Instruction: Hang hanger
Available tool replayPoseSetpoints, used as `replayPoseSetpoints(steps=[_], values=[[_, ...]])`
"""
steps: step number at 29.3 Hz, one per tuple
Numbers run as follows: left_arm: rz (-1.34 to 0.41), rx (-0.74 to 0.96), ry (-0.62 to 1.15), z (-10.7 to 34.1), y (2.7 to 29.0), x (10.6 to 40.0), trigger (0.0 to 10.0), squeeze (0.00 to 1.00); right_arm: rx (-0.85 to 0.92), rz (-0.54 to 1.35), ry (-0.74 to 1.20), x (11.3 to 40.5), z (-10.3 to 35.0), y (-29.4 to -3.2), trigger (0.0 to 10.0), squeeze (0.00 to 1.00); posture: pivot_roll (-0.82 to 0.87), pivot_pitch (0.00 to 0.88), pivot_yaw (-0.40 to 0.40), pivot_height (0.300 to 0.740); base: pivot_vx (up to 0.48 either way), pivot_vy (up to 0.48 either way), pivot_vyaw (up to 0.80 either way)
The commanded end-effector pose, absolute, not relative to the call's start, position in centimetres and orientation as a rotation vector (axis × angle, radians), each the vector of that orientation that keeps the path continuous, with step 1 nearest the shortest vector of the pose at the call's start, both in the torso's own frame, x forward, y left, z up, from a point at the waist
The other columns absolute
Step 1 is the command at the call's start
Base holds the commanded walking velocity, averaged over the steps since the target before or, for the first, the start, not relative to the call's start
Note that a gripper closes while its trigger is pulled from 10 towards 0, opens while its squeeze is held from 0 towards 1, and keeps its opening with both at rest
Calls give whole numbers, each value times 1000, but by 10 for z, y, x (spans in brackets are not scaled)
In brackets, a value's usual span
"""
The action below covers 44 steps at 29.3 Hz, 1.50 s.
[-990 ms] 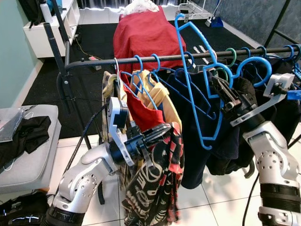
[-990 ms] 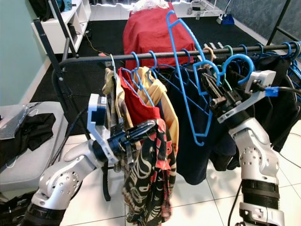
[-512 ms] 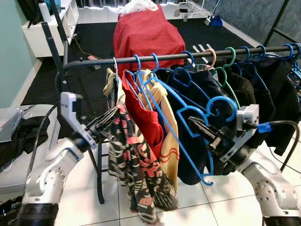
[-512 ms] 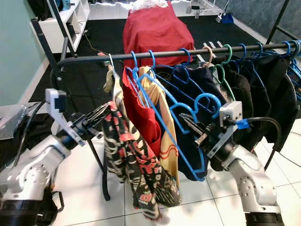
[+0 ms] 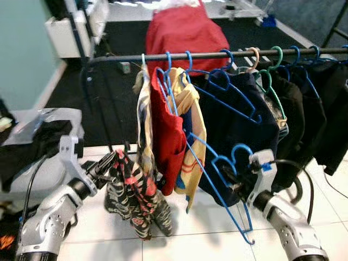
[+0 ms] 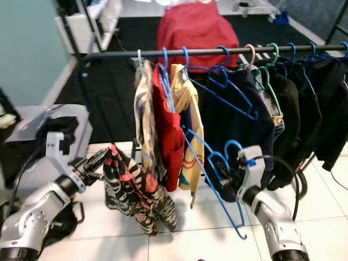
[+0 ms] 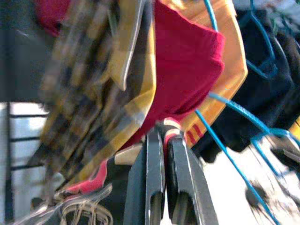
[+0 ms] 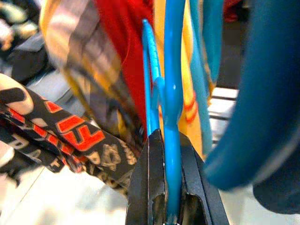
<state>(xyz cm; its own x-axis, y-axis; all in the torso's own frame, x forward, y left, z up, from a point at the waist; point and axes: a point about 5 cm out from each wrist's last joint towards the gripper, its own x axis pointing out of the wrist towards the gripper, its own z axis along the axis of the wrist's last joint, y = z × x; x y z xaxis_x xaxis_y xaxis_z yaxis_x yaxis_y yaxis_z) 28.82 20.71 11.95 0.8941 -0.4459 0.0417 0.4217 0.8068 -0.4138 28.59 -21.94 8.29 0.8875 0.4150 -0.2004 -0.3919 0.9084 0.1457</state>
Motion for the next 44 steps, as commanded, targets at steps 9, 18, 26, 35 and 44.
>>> replayPoseSetpoints(steps=[9, 18, 26, 35, 44], values=[[-448, -440, 95, 103, 204, 288, 10000, 0, 87, 401, 269, 282, 68, -218, 10000, 0, -65, 110, 3, 740, -385, 0, 0], [-433, -419, 149, 84, 202, 291, 10000, 0, 68, 337, 309, 286, 51, -221, 10000, 0, -58, 99, 0, 740, -372, 0, 0], [-392, -349, 225, 66, 199, 294, 10000, 0, 98, 269, 330, 287, 41, -225, 10000, 0, -55, 92, -3, 740, -230, 0, 0], [-280, -241, 279, 50, 207, 295, 10000, 0, 83, 224, 364, 288, 32, -228, 10000, 0, -50, 88, 0, 740, 0, 0, 603], [-158, -109, 389, 14, 201, 277, 10000, 0, 85, 118, 393, 278, 12, -230, 10000, 0, -43, 98, -3, 740, 0, 0, 772]])
